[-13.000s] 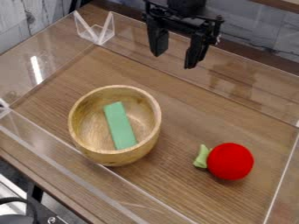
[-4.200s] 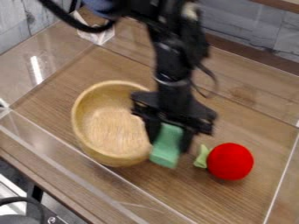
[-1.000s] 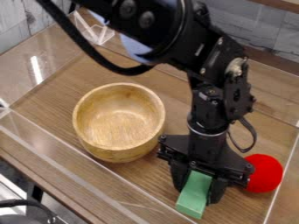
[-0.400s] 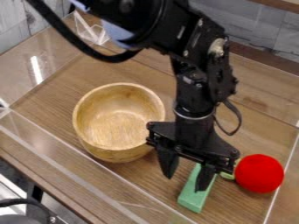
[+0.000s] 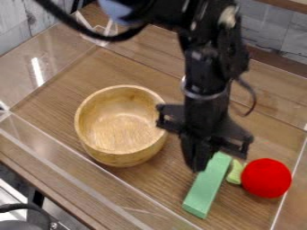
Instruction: Remove the green object from the brown bowl and put it on the table
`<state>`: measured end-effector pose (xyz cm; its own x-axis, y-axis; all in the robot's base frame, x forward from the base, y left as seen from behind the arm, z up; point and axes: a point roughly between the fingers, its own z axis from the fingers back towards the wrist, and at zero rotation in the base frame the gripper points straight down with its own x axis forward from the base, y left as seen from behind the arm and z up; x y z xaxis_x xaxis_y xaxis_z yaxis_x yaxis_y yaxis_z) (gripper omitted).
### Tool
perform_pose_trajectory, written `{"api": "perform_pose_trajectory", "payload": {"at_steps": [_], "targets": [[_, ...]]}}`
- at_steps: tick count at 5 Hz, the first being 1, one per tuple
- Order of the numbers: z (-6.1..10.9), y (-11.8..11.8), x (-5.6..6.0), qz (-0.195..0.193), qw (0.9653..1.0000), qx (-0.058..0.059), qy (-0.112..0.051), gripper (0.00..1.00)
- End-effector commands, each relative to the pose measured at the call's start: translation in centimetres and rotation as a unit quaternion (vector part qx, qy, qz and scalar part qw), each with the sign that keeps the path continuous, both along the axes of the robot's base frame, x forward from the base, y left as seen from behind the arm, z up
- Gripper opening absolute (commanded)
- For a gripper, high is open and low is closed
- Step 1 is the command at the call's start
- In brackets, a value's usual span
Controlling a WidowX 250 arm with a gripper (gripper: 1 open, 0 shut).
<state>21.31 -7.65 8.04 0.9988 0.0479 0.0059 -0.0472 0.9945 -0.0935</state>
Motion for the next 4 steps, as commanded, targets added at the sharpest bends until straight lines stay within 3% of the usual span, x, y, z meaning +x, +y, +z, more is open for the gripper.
{"api": "perform_pose_trajectory", "payload": {"at_steps": [1,2,3,4], "targets": [[3.3,0.1,2.0,0.017,0.9991,-0.012,-0.036,0.00],[4.0,0.1,3.1,0.061,0.9971,-0.011,-0.045,0.00],[2.6,-0.6,4.0,0.096,0.9944,-0.006,-0.044,1.00],[0.9,-2.1,3.7,0.070,0.9967,-0.003,-0.041,1.00]]}}
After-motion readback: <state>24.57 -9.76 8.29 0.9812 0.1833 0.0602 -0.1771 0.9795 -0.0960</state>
